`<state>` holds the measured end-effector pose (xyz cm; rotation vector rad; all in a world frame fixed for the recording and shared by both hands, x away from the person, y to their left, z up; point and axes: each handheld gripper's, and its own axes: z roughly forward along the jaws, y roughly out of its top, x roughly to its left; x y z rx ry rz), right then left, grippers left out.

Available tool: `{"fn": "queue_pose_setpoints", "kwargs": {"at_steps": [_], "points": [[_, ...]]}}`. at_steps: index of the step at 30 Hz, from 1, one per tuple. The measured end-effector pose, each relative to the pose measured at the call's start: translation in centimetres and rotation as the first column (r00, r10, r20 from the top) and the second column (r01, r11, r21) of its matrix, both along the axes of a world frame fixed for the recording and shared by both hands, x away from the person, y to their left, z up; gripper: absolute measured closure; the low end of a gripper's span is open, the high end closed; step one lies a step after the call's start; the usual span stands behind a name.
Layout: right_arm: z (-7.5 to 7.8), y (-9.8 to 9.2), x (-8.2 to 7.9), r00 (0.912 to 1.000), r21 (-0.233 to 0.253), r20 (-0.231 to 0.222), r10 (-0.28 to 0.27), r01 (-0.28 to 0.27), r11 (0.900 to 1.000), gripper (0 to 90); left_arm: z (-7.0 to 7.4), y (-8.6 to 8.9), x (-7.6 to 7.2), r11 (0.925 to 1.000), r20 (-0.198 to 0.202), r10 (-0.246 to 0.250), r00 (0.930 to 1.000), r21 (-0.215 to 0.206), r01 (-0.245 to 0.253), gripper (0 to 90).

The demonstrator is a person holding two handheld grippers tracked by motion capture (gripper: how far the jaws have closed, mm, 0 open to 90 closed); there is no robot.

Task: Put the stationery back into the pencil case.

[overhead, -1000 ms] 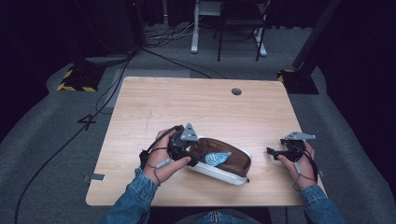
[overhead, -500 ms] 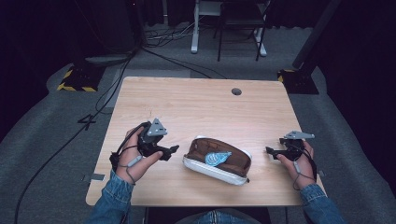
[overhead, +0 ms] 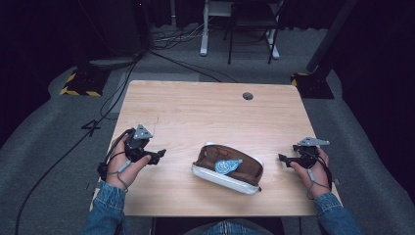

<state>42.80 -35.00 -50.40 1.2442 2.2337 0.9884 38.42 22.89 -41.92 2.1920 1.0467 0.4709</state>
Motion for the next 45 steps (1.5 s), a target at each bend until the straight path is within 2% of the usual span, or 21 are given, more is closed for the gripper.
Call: {"fn": "queue_pose_setpoints", "kwargs": {"at_steps": [4, 12, 18, 22, 25, 33, 37, 38, 40, 41, 45], "points": [[0.0, 0.0, 0.0, 1.0, 0.0, 0.0, 0.0, 0.0, 1.0, 18.2, -1.3, 1.1, 0.5, 0.9989, -0.019, 0.042, 0.999, 0.021, -0.041, 18.7], [0.0, 0.0, 0.0, 1.0, -0.001, 0.0, 0.001, -0.001, 1.0, 18.2, -3.7, 2.8, 1.3, 0.9947, -0.072, 0.102, 0.9921, 0.015, -0.101, 16.8], [0.0, 0.0, 0.0, 1.0, -0.001, 0.0, 0.001, -0.001, 1.0, 18.2, -5.1, 3.6, 1.6, 0.9932, -0.103, 0.116, 0.9878, 0.02, -0.115, 16.5], [0.0, 0.0, 0.0, 1.0, -0.001, 0.001, 0.0, 0.0, 1.0, 18.2, -5.7, 3.8, 1.8, 0.9931, -0.106, 0.116, 0.9876, 0.032, -0.113, 16.4], [0.0, 0.0, 0.0, 1.0, -0.001, 0.0, 0.001, -0.001, 1.0, 18.2, -6.0, 3.7, 1.9, 0.994, -0.116, 0.109, 0.9872, 0.018, -0.108, 16.4], [0.0, 0.0, 0.0, 1.0, 0.0, 0.001, 0.0, 0.0, 1.0, 18.2, -7.4, 4.0, 2.2, 0.993, -0.094, 0.113, 0.9892, 0.047, -0.109, 16.4], [0.0, 0.0, 0.0, 1.0, -0.001, 0.001, 0.002, -0.002, 1.0, 18.2, -8.0, 4.0, 2.3, 0.9937, -0.086, 0.11, 0.9903, -0.012, -0.111, 14.9], [0.0, 0.0, 0.0, 1.0, -0.001, 0.001, 0.002, -0.002, 1.0, 18.2, -8.0, 4.0, 2.3, 0.9937, -0.086, 0.11, 0.9903, -0.012, -0.111, 14.8], [0.0, 0.0, 0.0, 1.0, -0.001, 0.001, 0.002, -0.002, 1.0, 18.2, -8.5, 4.1, 2.5, 0.9937, -0.049, 0.102, 0.9936, -0.043, -0.104, 12.4], [0.0, 0.0, 0.0, 1.0, -0.001, 0.001, 0.002, -0.002, 1.0, 18.2, -8.5, 4.1, 2.5, 0.9937, -0.049, 0.102, 0.9936, -0.043, -0.104, 9.4], [0.0, 0.0, 0.0, 1.0, -0.001, 0.001, 0.002, -0.002, 1.0, 18.2, -8.6, 4.0, 2.6, 0.9907, -0.051, 0.129, 0.9903, -0.038, -0.131, 6.5]]}}
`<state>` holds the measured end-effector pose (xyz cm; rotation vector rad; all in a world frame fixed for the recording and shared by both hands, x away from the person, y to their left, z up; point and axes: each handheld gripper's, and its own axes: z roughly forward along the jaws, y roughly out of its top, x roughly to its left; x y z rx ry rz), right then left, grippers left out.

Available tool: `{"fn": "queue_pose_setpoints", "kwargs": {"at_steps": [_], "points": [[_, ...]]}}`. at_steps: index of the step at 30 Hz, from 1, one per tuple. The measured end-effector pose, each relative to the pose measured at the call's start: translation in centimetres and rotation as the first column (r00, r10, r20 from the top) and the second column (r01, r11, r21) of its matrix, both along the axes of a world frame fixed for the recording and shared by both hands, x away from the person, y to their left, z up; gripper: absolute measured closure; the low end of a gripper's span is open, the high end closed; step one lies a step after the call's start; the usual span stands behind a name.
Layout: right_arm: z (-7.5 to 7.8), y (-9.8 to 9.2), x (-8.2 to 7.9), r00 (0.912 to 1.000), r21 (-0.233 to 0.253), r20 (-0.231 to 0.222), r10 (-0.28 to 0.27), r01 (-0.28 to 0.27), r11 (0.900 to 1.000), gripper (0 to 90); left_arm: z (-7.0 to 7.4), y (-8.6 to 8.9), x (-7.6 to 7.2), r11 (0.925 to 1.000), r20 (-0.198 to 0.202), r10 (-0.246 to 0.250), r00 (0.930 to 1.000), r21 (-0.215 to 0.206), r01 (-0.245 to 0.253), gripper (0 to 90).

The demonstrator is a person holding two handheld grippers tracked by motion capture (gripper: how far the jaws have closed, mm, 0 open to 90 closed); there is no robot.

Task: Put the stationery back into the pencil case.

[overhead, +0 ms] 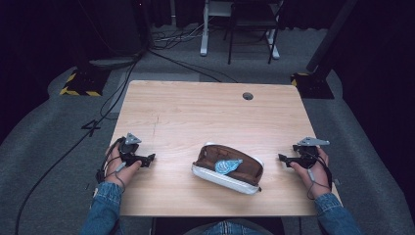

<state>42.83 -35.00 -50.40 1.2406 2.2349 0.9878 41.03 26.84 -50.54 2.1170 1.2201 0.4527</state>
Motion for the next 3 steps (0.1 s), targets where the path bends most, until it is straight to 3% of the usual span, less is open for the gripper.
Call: {"fn": "queue_pose_setpoints", "kwargs": {"at_steps": [3], "points": [[0.0, 0.0, 0.0, 1.0, 0.0, 0.0, 0.0, 0.0, 1.0, 18.2, 0.0, -0.02, 0.0, 1.0, -0.001, 0.0, 1.0, 0.002, 0.0, 6.1]]}}
